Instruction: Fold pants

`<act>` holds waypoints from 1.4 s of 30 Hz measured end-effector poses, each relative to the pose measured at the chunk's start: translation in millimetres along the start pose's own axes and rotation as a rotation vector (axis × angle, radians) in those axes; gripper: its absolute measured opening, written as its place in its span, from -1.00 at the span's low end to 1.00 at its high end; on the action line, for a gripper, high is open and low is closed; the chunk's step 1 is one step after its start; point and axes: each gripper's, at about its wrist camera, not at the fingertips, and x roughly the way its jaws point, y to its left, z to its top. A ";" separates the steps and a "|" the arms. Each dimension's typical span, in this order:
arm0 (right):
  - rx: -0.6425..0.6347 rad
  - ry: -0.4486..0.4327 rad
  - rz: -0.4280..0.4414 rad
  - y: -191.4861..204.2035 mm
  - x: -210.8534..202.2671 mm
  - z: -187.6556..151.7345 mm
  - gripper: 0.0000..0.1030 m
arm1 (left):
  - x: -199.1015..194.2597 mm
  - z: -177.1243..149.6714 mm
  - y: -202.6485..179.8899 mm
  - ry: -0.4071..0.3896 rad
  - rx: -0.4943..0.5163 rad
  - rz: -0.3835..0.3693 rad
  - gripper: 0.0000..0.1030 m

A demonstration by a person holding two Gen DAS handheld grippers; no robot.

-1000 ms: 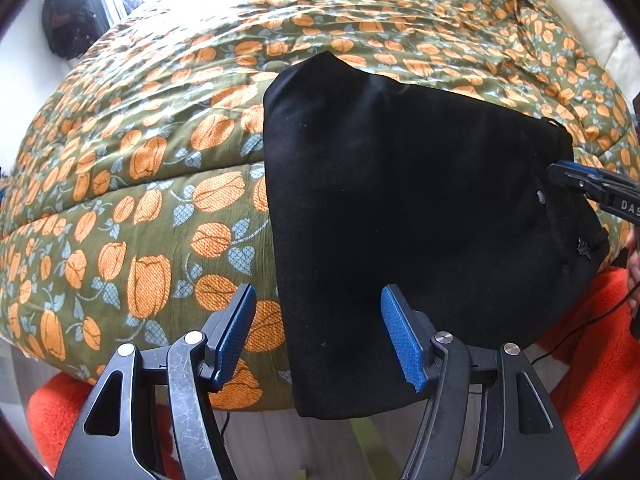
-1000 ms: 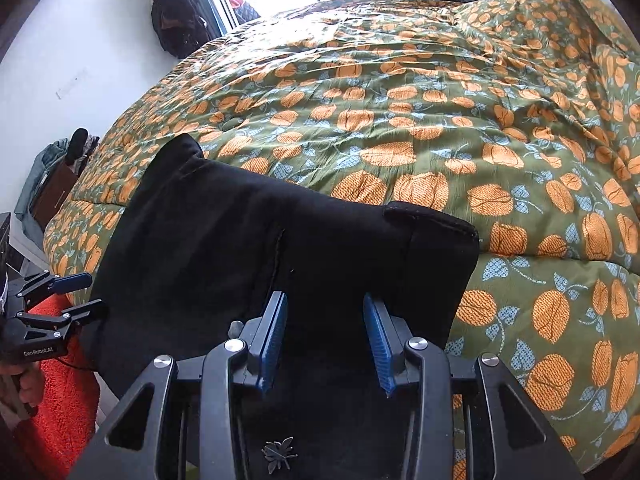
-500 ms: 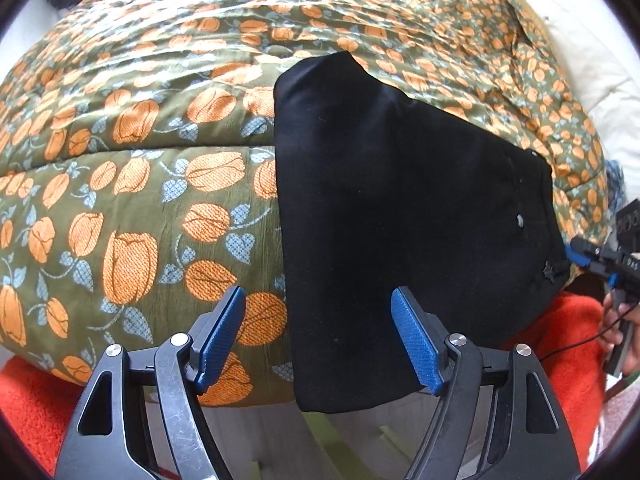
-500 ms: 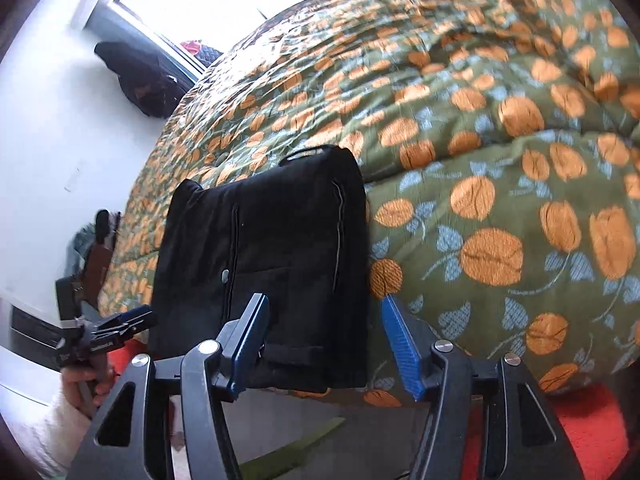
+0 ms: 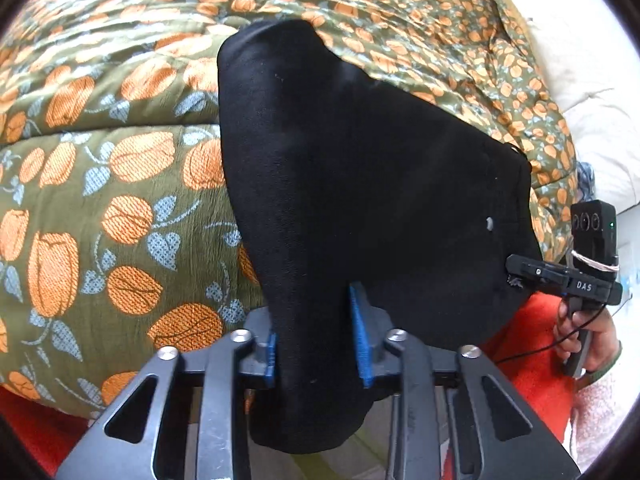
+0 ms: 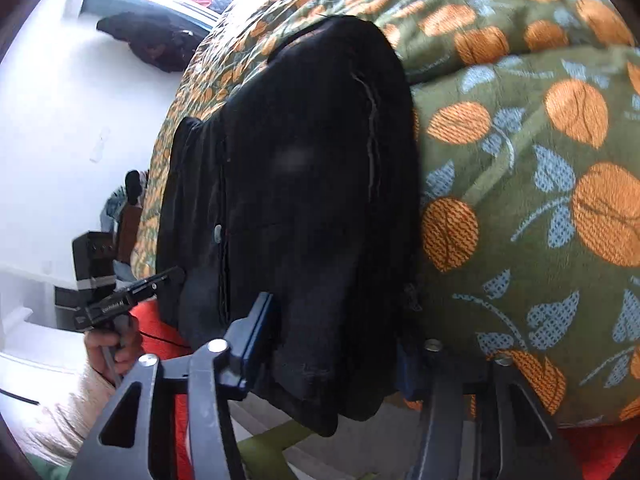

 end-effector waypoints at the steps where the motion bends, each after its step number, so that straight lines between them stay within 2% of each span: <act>1: -0.052 -0.015 -0.039 14.7 -4.9 -0.7 -0.21 | -10.4 1.9 -5.2 -0.021 0.021 0.003 -0.64; 3: -0.129 -0.053 -0.077 42.6 -15.8 1.2 -0.29 | -32.1 7.6 -15.2 -0.076 0.046 -0.015 -0.66; 6: -0.172 -0.121 -0.054 73.6 -31.4 11.0 -0.33 | -65.7 25.5 -28.8 -0.172 0.071 -0.039 -0.66; 9: -0.189 -0.188 -0.033 96.9 -37.7 37.0 -0.33 | -90.6 55.2 -28.9 -0.263 0.089 -0.013 -0.66; 13: -0.218 -0.259 -0.032 120.3 -32.2 85.6 -0.33 | -106.7 106.6 -1.0 -0.345 0.075 0.037 -0.66; 16: -0.228 -0.305 -0.030 135.4 -20.1 124.0 -0.33 | -107.8 138.5 22.2 -0.399 0.097 0.107 -0.63; 18: -0.225 -0.310 -0.047 137.6 -5.8 147.6 -0.29 | -93.1 152.6 34.4 -0.404 0.112 0.187 -0.44; 19: -0.224 -0.299 -0.073 136.2 4.1 158.5 -0.26 | -81.7 155.9 41.8 -0.396 0.104 0.254 -0.27; 20: -0.229 -0.268 -0.120 132.3 17.0 166.6 -0.12 | -70.3 154.4 50.7 -0.383 0.088 0.322 -0.14; 21: -0.231 -0.229 -0.184 126.5 29.1 172.1 0.04 | -62.1 148.4 60.1 -0.375 0.078 0.359 -0.09; 22: -0.236 -0.211 -0.254 119.3 34.5 171.5 0.10 | -58.1 138.1 68.5 -0.368 0.069 0.376 0.06; 23: -0.244 -0.217 -0.308 113.8 33.1 166.7 0.12 | -56.1 126.8 73.2 -0.364 0.060 0.381 0.35; 24: -0.250 -0.233 -0.336 104.5 27.3 157.7 0.17 | -56.2 112.5 76.8 -0.368 0.052 0.391 0.50; 25: -0.253 -0.245 -0.357 99.6 20.9 148.5 0.24 | -56.8 97.6 78.5 -0.378 0.048 0.418 0.77; 26: -0.257 -0.252 -0.387 95.5 15.1 138.7 0.51 | -56.8 83.7 78.2 -0.387 0.048 0.454 0.87; 27: -0.268 -0.261 -0.422 95.3 9.2 127.1 0.76 | -56.6 69.9 76.5 -0.392 0.054 0.483 0.87; 29: -0.294 -0.281 -0.479 94.9 -0.1 104.3 0.86 | -54.7 45.0 67.8 -0.378 0.075 0.517 0.88; 31: -0.303 -0.279 -0.499 100.0 -5.2 83.0 0.88 | -55.4 25.6 55.9 -0.363 0.073 0.546 0.88; 33: -0.290 -0.291 -0.492 108.1 -8.9 61.6 0.97 | -61.9 14.1 41.9 -0.369 0.038 0.578 0.89; 35: -0.283 -0.309 -0.481 120.9 -11.2 40.9 0.98 | -70.5 4.5 28.8 -0.364 0.029 0.610 0.90; 38: -0.272 -0.340 -0.467 140.5 -12.5 15.7 0.98 | -87.7 -9.7 15.2 -0.400 0.009 0.608 0.90; 42: -0.266 -0.345 -0.447 160.4 -12.0 -1.7 0.99 | -102.8 -20.7 5.9 -0.403 0.004 0.626 0.90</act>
